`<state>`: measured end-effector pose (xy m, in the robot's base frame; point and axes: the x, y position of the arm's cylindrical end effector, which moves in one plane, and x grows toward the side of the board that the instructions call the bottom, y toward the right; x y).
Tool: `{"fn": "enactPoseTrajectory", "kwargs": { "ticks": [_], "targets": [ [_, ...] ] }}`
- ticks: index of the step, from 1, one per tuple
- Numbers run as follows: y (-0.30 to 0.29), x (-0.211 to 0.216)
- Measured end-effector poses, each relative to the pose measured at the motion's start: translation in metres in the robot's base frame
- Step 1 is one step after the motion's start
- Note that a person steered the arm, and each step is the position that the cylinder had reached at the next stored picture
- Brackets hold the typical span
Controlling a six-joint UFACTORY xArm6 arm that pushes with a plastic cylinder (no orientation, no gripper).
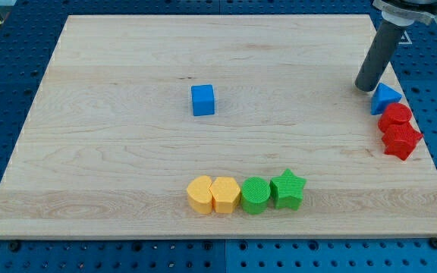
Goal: Nudge the blue triangle right a bit
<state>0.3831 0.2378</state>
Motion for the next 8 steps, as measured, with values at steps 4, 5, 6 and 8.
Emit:
{"fn": "enactPoseTrajectory", "kwargs": {
  "ticks": [4, 5, 6, 8],
  "targets": [
    [0.010, 0.000],
    [0.010, 0.000],
    [0.010, 0.002],
    [0.015, 0.009]
  ]
}}
